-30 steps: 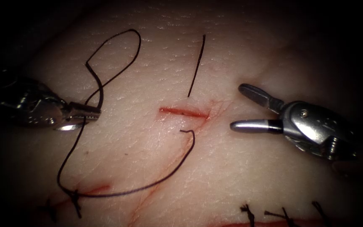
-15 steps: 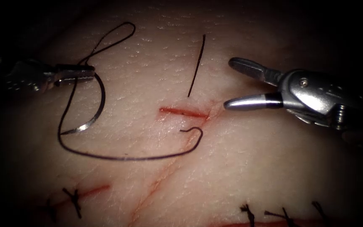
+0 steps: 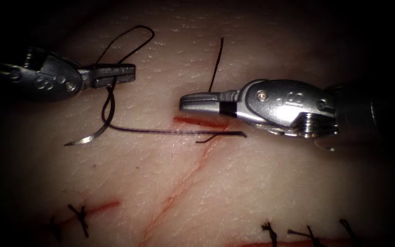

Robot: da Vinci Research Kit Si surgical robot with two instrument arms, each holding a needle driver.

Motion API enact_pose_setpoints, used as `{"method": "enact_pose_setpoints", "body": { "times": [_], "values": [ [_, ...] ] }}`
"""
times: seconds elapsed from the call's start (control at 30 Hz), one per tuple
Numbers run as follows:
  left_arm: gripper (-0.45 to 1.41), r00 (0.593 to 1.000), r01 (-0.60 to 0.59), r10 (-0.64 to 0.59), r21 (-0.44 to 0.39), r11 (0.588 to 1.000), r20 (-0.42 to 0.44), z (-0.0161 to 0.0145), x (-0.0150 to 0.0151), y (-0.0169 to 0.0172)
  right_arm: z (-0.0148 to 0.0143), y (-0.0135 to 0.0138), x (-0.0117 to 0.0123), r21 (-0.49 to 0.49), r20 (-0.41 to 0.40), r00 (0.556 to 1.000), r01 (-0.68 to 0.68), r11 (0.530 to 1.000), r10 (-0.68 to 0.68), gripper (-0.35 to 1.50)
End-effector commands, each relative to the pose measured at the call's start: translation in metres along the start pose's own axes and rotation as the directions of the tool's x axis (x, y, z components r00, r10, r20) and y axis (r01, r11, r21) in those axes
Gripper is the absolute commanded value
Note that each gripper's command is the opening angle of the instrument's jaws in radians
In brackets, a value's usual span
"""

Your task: Wound Closure

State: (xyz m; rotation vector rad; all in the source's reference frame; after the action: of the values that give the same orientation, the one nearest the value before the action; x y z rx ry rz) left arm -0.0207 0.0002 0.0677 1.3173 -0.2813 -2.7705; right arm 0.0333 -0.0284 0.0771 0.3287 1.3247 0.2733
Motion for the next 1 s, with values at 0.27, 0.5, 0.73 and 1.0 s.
{"method": "enact_pose_setpoints", "body": {
  "times": [0.27, 0.5, 0.73, 1.0],
  "values": [
    [-0.45, 0.998, 0.035, -0.039, 0.071, 0.997, 0.059, 0.0047, 0.0001, 0.0000, 0.0024, -0.0022, 0.0009, 0.073, -0.068, 0.998, 0.015, 0.997, -0.010, -0.35],
    [-0.45, 0.991, 0.063, -0.077, 0.122, 0.991, 0.110, 0.0082, -0.0018, 0.0002, 0.0026, -0.0021, 0.0023, 0.100, -0.139, 0.990, 0.020, 0.995, -0.006, -0.35],
    [-0.45, 0.970, 0.133, -0.171, 0.212, 0.968, 0.171, 0.0109, -0.0029, 0.0006, 0.0043, -0.0027, 0.0019, 0.119, -0.189, 0.982, 0.047, 0.992, -0.024, -0.35],
    [-0.45, 0.946, 0.125, -0.207, 0.306, 0.944, 0.251, 0.0119, -0.0048, 0.0012, 0.0043, -0.0024, 0.0043, 0.123, -0.284, 0.959, 0.037, 0.992, 0.000, -0.35]
  ]
}}
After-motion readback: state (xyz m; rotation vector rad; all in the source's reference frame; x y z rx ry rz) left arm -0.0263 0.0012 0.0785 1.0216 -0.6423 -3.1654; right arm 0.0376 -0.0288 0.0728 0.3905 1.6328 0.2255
